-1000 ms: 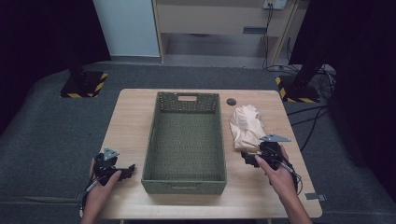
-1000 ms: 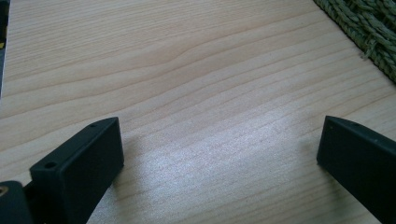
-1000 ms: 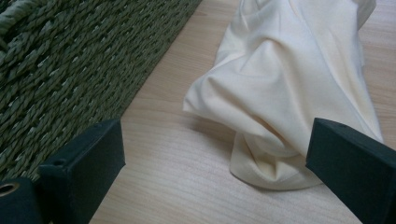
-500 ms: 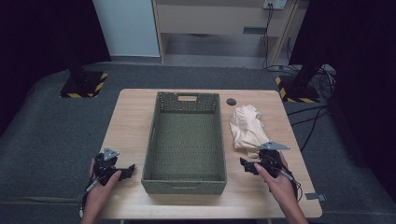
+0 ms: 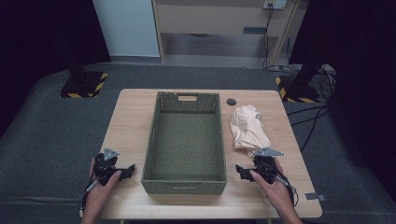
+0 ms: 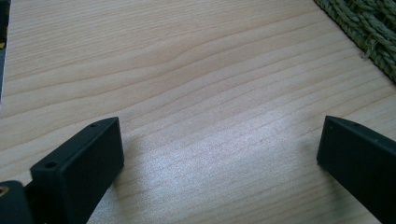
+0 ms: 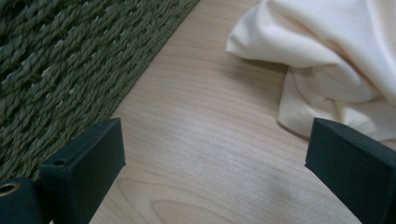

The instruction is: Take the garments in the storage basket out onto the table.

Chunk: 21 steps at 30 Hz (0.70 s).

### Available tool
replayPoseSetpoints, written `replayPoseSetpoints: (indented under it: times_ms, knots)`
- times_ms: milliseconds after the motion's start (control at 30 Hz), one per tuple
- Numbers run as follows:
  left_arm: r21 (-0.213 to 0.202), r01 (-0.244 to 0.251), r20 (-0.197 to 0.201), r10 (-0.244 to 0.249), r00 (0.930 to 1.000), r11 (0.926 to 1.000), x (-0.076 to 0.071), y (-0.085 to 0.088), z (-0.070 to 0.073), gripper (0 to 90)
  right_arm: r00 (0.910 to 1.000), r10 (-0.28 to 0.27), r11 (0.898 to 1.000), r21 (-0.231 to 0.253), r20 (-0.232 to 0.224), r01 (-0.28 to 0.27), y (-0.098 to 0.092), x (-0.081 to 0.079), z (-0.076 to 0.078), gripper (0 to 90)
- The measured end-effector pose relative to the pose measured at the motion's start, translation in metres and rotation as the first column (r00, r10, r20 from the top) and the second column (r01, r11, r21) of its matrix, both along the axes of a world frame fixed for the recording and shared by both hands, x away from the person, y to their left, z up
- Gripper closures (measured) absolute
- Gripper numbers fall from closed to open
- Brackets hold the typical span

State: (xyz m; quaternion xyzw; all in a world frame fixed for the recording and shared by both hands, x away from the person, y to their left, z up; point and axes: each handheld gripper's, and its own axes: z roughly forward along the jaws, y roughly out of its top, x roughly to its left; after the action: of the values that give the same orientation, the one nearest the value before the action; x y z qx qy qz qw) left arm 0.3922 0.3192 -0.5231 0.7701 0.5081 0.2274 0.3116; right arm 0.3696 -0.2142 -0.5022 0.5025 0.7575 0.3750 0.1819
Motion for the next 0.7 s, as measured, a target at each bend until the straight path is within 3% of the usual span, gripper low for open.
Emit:
replayPoseSetpoints:
  times_ms: [700]
  knots:
    - [-0.001, -0.001, 0.001, 0.001, 1.0, 1.0, 0.0, 0.0, 0.0, 0.0, 0.9993, 0.02, 1.0, -0.012, -0.031, -0.02, 0.006, -0.004, -0.015, 4.8]
